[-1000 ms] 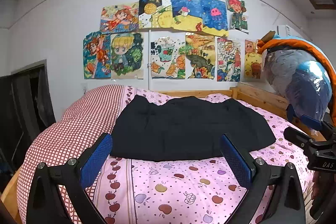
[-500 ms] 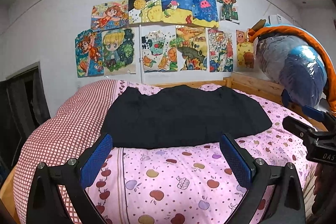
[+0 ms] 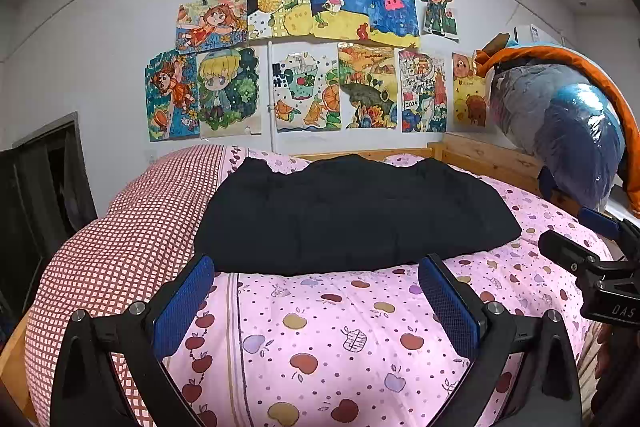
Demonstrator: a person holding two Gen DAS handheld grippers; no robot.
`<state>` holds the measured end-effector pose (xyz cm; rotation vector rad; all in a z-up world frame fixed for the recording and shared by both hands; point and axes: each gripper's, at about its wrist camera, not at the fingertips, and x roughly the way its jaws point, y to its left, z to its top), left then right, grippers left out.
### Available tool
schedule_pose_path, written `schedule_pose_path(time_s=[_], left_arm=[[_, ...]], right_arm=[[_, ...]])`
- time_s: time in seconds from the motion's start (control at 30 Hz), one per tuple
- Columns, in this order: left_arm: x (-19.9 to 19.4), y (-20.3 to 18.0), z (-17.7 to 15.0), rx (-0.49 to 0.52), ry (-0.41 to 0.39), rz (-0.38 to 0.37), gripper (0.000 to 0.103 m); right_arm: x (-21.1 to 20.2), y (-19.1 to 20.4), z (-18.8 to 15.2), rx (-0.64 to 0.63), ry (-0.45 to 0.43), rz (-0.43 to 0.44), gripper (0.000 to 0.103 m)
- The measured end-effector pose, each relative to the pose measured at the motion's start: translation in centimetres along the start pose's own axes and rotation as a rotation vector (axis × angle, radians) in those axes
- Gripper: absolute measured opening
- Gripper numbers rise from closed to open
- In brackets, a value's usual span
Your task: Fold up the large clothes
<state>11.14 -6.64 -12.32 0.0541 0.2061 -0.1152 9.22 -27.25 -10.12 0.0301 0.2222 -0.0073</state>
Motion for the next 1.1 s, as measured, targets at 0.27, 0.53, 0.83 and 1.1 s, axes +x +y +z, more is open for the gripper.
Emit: schedule_pose_path(time_s=[0.27, 0.53, 0.83, 1.1], left_arm=[[-0.28, -0.02, -0.08, 0.004, -0.007, -0.003, 0.103], [-0.38, -0.07, -0.14, 0.004, -0.007, -0.003, 0.103], [-0.30, 0.00, -0.14, 0.006, -0.008, -0.004, 0.103], [-0.41, -0.03, -0.19, 0.006, -0.009, -0.004, 0.103]], right_arm=[[0.08, -0.06, 0.04, -0.001, 0.000, 0.000, 0.101], [0.07, -0.01, 0.04, -0.001, -0.001, 0.000, 0.101], [0.05, -0.09, 0.06, 0.000, 0.000, 0.001, 0.101], [-0.01, -0.04, 0.04, -0.001, -0.001, 0.000, 0.101]])
